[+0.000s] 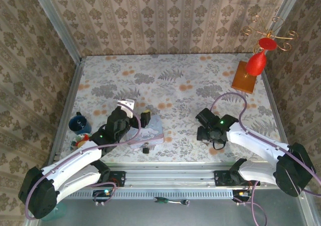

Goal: Unlock the padlock with the key

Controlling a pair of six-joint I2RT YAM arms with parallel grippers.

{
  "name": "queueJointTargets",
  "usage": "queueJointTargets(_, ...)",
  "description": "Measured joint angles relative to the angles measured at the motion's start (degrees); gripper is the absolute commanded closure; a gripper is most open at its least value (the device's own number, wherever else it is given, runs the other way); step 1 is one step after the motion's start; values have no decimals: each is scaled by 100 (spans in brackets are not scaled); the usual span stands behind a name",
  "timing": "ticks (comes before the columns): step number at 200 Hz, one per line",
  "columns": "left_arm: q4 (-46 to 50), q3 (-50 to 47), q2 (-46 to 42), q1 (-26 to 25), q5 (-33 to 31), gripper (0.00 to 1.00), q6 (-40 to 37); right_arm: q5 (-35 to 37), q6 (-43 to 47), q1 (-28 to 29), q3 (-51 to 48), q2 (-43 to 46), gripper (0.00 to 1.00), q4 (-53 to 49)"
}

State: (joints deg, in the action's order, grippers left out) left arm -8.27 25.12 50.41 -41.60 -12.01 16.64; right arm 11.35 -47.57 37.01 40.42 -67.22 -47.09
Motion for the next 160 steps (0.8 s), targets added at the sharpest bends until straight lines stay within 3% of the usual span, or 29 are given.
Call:
queueJointTargets(33,-20,0,0,0,20,0,0,22,-328,90,-181,-142,34,94)
queueJointTargets(68,-48,0,0,0,20,0,0,-11,-520,140,-490,-153,57,391)
queueJointTargets(141,-118,0,0,0,63,0,0,-111,-817,232,-892,-227,69,879)
queueJointTargets(160,-118,0,0,0,66,0,0,-131,-848,262,-942,-293,77,984)
